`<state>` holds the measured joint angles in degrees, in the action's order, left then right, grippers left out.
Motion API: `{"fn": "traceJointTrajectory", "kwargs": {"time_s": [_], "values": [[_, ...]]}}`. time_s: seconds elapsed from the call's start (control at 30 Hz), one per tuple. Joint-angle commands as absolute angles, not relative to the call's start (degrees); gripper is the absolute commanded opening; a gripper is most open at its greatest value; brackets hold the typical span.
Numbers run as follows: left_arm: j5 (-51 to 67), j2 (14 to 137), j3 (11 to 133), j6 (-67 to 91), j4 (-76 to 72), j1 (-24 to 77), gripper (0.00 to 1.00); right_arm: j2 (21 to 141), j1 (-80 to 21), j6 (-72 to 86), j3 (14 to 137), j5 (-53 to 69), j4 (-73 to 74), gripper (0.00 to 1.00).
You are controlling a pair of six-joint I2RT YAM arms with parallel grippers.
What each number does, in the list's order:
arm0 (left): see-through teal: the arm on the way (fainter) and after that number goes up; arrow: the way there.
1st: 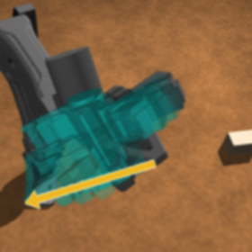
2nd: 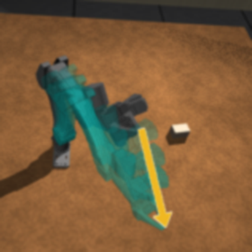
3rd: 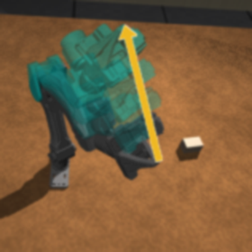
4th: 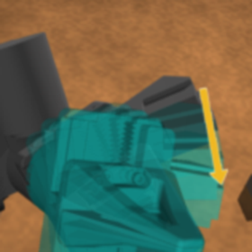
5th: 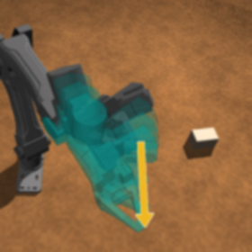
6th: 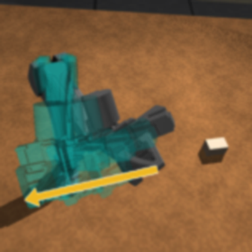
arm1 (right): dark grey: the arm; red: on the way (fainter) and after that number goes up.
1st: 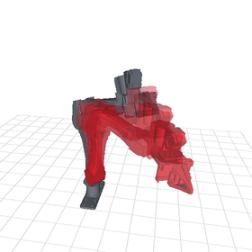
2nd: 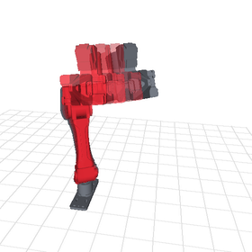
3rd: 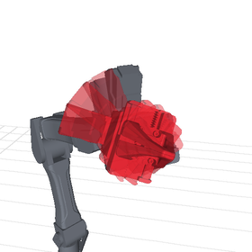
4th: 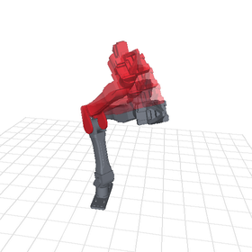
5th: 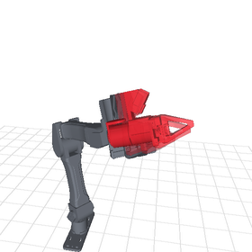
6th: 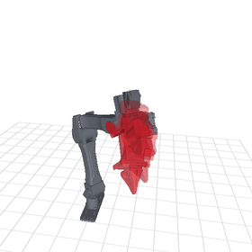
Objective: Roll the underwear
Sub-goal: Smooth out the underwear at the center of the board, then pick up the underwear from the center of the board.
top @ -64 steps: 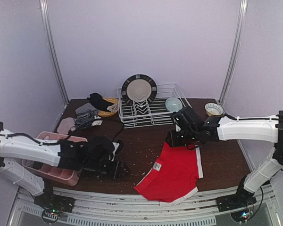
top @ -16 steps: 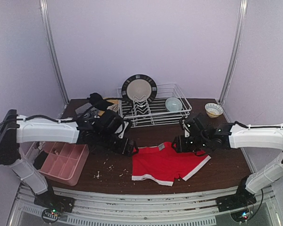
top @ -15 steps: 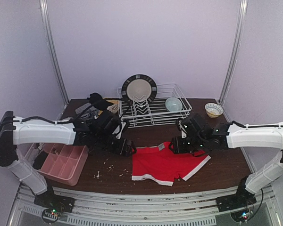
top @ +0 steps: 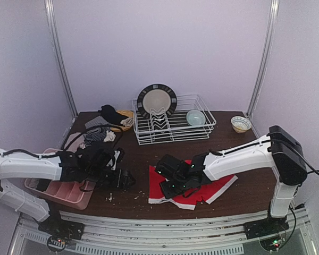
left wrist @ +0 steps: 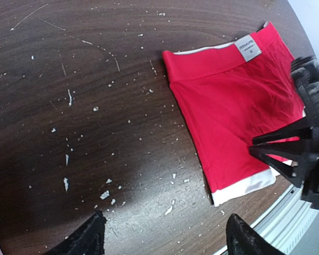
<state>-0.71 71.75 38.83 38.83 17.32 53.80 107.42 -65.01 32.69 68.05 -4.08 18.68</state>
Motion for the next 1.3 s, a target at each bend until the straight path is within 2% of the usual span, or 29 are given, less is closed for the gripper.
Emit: {"fn": "traceJointTrajectory", "kwargs": {"time_s": [0.0, 0.1, 0.27, 0.4, 0.5, 0.83, 1.27], "values": [[-1.07, 69.31, 36.46, 40.22, 13.93, 53.88, 0.76, 109.29, -66.46, 34.54, 68.7, -5.15, 22.16, 0.03], [-1.54, 68.98, 36.5, 39.39, 14.6, 53.83, 0.75, 108.55, -66.48, 33.7, 69.16, -5.18, 23.55, 0.05], [-5.08, 66.07, 37.69, 38.1, 18.92, 53.88, 0.78, 103.9, -67.23, 32.08, 72.83, -6.25, 25.78, 0.35], [-8.76, 60.54, 36.67, 38.48, 20.52, 53.79, 0.92, 105.5, -69.38, 31.13, 78.76, -9.6, 29.81, 0.44], [-11.13, 56.27, 35.35, 39.88, 21.57, 53.71, 0.97, 109.37, -70.66, 30.43, 83.16, -11.05, 31.84, 0.46], [-13.38, 50.51, 36.35, 41.94, 29.49, 53.37, 0.97, 120.58, -72.38, 32.96, 94.29, -14.24, 35.89, 0.54], [-13.99, 47.18, 32.91, 43.62, 29.74, 53.36, 0.96, 128.56, -72.02, 36.22, 98.42, -20.36, 40.48, 0.52]]}}
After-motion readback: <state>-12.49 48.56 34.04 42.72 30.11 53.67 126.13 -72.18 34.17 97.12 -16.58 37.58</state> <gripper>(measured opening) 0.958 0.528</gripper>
